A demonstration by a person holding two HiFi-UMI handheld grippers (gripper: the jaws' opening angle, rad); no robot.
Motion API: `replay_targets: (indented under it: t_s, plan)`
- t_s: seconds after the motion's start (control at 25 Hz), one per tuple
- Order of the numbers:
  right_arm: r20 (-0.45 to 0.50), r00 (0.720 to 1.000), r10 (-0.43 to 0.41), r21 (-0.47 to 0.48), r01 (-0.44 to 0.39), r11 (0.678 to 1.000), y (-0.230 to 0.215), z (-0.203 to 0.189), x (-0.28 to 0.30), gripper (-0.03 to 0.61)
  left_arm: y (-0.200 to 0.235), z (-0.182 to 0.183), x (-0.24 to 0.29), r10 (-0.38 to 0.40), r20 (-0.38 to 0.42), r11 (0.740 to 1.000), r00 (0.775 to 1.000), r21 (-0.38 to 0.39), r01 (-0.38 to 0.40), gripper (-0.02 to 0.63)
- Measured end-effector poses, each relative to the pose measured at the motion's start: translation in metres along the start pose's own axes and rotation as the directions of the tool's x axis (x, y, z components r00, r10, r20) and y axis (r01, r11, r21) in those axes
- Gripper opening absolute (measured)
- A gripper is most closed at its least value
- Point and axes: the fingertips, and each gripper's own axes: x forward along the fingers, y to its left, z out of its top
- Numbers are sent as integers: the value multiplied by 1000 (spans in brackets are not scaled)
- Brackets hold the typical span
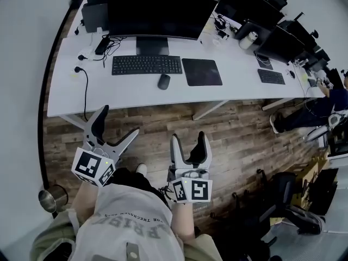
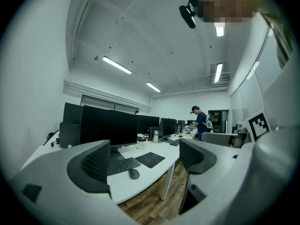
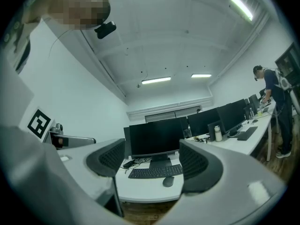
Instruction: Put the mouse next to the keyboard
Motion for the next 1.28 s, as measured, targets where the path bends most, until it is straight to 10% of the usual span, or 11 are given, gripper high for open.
replay_targets:
  t_s: [0.48, 1.28]
  plan:
    - [-98, 995, 14, 87, -6, 996, -39, -50, 72, 353, 45, -28, 56, 76, -85, 997, 993, 9, -75, 439]
    - [-370, 926, -77, 80, 115, 990, -75, -163, 288, 353, 182, -45, 246, -59, -162, 996, 985, -70, 48, 439]
